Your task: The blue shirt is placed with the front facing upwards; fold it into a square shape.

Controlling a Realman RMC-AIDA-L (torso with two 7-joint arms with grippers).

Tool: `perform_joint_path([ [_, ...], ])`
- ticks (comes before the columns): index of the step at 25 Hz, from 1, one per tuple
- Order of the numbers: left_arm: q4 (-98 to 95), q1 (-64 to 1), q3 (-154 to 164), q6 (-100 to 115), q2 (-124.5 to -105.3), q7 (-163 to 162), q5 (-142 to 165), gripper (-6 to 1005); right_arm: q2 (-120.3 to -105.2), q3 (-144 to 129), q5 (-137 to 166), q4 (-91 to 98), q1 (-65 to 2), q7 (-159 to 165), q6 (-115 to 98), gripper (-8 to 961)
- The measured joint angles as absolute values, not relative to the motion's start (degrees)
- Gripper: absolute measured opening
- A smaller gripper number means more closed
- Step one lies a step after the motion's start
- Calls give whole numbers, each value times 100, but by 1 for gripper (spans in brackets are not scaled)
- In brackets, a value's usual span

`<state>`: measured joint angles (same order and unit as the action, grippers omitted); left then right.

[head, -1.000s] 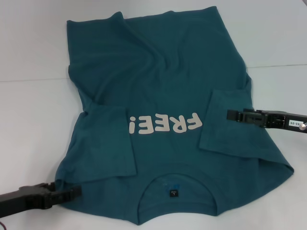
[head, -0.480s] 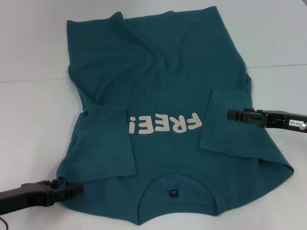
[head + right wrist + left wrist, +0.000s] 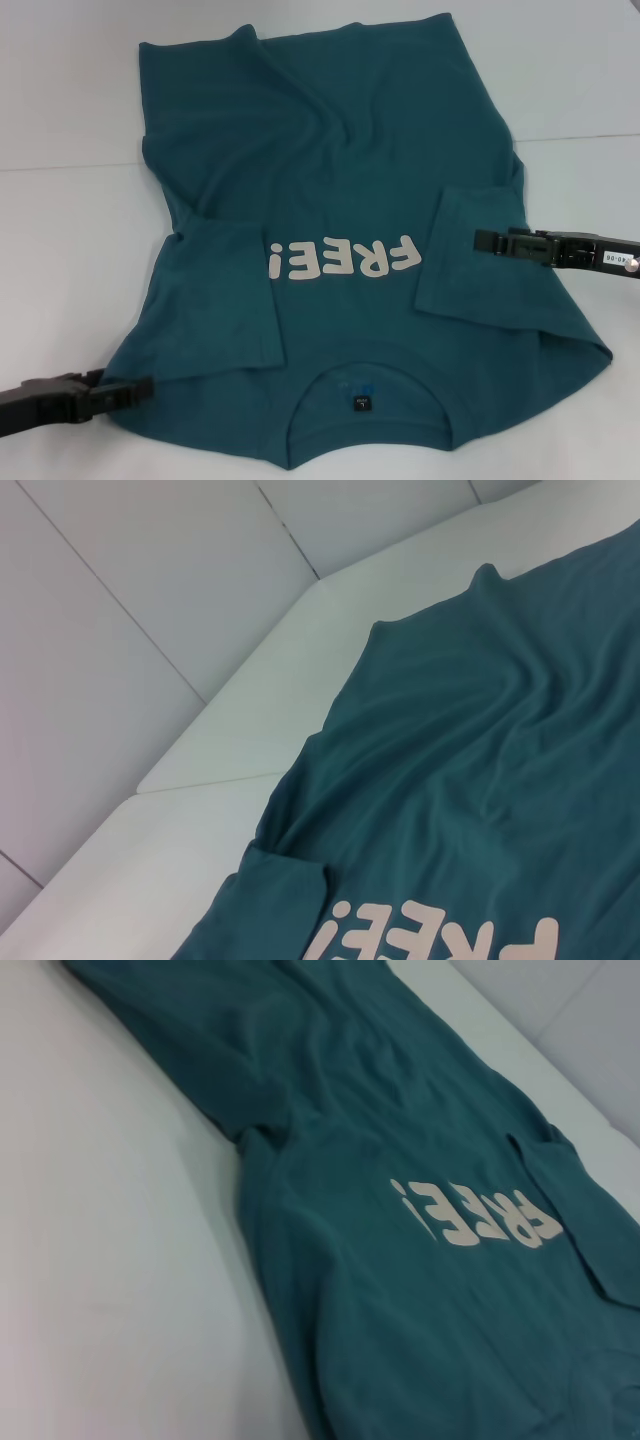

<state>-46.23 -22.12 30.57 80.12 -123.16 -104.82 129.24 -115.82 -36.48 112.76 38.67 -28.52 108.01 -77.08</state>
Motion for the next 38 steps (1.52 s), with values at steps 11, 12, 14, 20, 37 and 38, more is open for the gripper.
perform_joint_path([
  [11,-4583,-2240,3089,7834,-12328,-10559,13063,878,-11592,-3648,11267,3882,-2823,10802,-7743,924],
  [12,-4582,-2243,3096,7852,-12329,-10558,13063,878,-11592,-3648,11267,3885,-2821,10801,-7743,924],
  [14,-4580,-2251,3129,7875,-12332,-10558,13064,878,-11592,-3645,11266,3892,-2820,10801,-7744,923],
  [20,-4587,-2282,3311,7886,-12362,-10556,13031,878,-11591,-3640,11266,3899,-2821,10801,-7744,923],
  [37,-4606,-2406,3396,7850,-12346,-10575,13084,805,-11591,-3629,11267,3889,-2812,10784,-7718,922],
  [38,-4611,-2406,3415,7845,-12348,-10584,13097,771,-11591,-3629,11267,3889,-2812,10781,-7716,922],
])
